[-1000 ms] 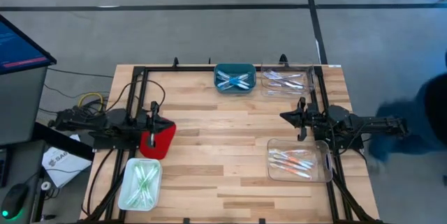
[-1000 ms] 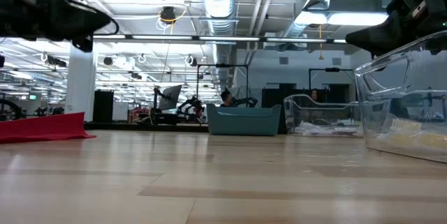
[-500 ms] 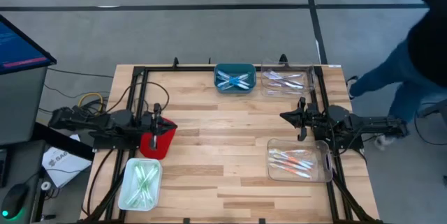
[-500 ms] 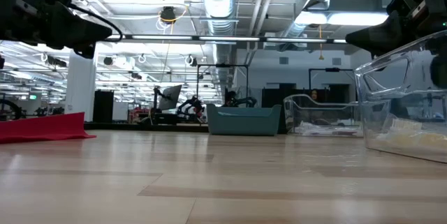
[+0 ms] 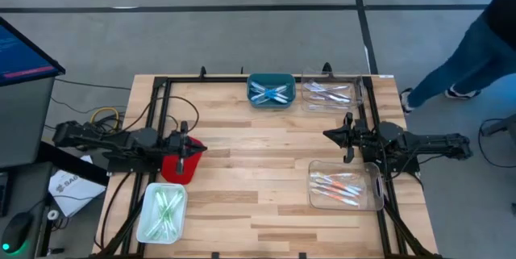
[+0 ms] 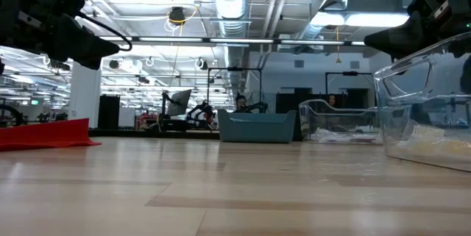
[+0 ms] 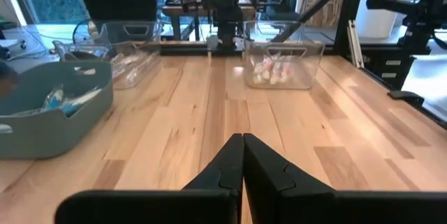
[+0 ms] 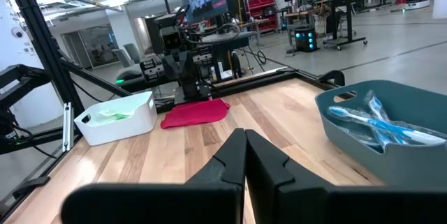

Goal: Pick & Place Toothbrushes
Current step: Return to Home Position

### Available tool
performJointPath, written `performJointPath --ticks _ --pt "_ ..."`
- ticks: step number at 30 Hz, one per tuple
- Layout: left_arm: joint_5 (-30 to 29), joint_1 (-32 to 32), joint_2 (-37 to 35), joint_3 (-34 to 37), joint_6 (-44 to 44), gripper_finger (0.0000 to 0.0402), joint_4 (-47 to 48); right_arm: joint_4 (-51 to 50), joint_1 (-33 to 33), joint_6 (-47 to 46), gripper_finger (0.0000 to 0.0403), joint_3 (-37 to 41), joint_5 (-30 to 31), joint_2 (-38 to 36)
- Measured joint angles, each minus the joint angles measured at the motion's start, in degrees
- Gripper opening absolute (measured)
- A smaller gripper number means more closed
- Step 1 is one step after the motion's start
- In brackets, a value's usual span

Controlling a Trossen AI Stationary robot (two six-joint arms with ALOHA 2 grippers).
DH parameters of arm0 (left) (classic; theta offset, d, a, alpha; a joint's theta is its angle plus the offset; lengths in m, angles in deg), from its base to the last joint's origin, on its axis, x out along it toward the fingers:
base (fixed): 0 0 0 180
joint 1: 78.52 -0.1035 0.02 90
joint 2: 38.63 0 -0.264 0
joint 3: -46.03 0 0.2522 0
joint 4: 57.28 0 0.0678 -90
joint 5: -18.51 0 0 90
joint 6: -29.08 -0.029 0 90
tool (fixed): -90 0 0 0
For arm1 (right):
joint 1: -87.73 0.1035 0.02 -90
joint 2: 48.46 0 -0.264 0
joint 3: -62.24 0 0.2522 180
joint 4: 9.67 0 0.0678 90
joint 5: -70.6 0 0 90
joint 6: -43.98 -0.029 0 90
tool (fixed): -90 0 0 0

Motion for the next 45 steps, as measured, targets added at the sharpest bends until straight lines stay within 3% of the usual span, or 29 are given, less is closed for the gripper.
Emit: performJointPath --ticks 12,16,45 --pt "0.08 0.00 2.13 0.02 -0.02 0.0002 -0.35 -0.02 0.00 -0.01 0.0000 0.01 0.00 0.00" --pt "0.22 0.00 1.93 0.02 -4.62 0.0002 -0.36 -0.01 0.00 0.00 0.0000 0.00 0.00 0.00" --pt "1.20 0.00 2.07 0.02 -3.17 0.0002 -1.31 -0.01 0.00 -0.01 0.0000 0.01 0.01 -0.02"
